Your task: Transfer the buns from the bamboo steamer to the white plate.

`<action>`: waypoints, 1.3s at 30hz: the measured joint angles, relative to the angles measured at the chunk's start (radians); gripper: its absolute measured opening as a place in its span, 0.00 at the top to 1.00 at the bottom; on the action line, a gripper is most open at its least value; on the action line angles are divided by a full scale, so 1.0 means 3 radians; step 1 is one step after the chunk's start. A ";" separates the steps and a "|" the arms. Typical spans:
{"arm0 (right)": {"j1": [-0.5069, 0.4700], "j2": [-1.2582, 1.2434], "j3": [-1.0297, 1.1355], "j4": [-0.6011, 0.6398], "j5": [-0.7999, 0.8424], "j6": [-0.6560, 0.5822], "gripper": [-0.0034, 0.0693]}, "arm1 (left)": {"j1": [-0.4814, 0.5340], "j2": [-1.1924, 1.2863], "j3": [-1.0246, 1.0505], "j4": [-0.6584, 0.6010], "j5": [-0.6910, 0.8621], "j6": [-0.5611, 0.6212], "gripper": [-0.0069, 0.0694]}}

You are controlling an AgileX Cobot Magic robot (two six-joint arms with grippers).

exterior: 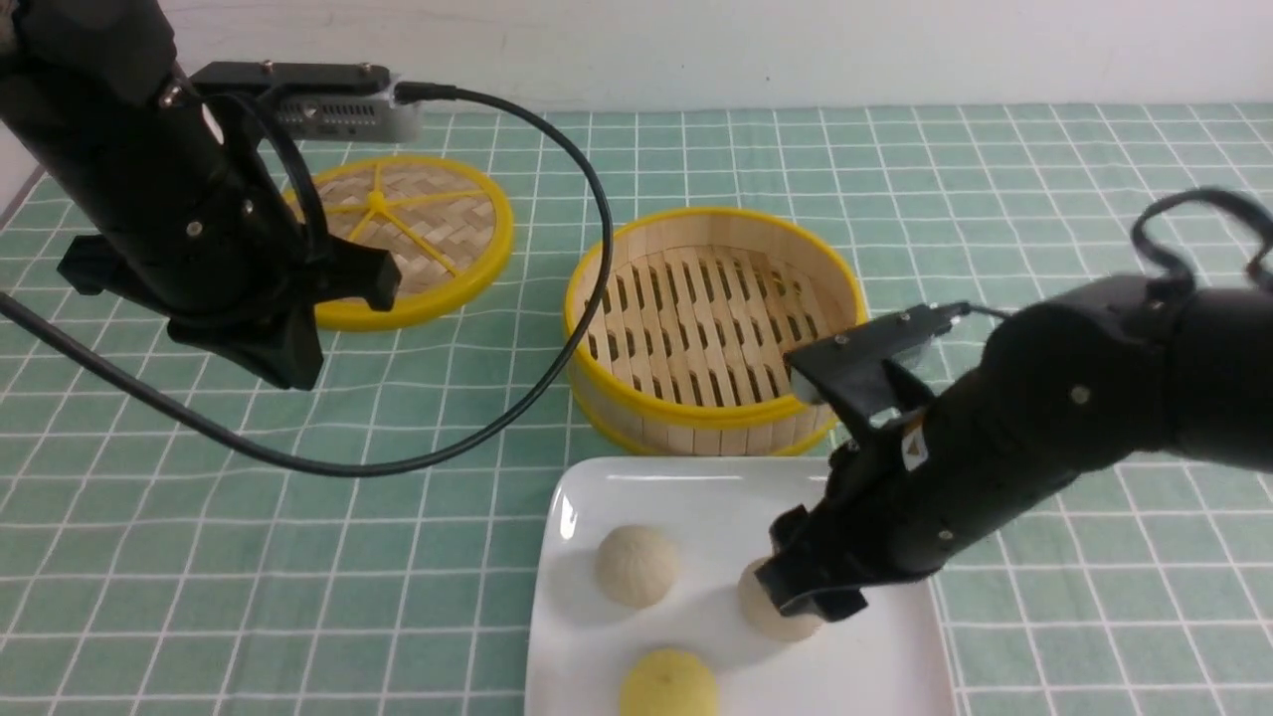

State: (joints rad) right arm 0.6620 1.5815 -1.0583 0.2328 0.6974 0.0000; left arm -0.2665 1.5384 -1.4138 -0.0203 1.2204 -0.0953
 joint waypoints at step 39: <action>0.0000 -0.4545 0.2209 0.0032 -0.1102 -0.0326 0.97 | 0.0000 0.0000 0.0000 -0.0075 -0.0073 0.0000 0.79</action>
State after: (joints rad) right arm 0.6620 0.2179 -0.3957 0.2425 0.3668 -0.0978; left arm -0.2665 1.5384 -1.4138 -0.0428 1.1984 -0.0953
